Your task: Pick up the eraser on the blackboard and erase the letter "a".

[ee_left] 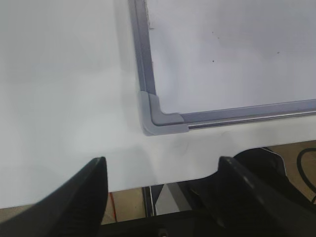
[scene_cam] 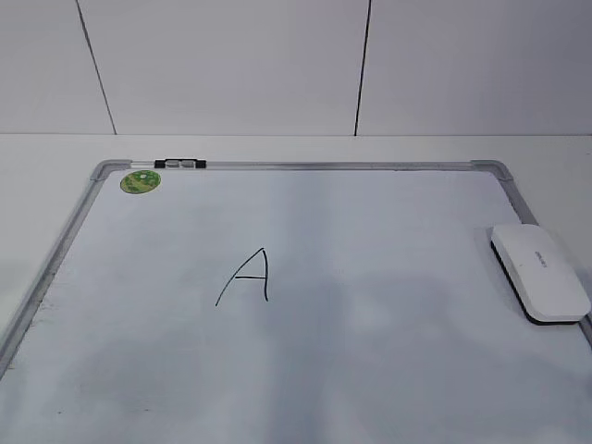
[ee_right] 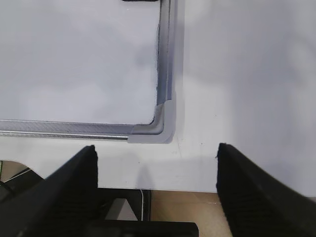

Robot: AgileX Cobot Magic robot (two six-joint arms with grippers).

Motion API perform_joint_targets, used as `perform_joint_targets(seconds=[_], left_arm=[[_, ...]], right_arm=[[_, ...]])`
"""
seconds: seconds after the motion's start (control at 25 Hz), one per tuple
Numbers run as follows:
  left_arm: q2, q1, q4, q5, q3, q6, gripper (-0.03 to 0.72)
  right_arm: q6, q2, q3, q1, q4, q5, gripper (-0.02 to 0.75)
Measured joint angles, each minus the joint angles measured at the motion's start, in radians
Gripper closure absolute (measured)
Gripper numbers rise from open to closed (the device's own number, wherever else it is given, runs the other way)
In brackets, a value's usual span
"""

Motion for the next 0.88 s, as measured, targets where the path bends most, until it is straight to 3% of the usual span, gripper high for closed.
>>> perform_joint_targets(seconds=[0.88], left_arm=[[-0.06, 0.0, 0.036, -0.03, 0.036, 0.0, 0.17]], right_arm=[[-0.014, -0.112, 0.095, 0.0, -0.026, -0.105, 0.145]])
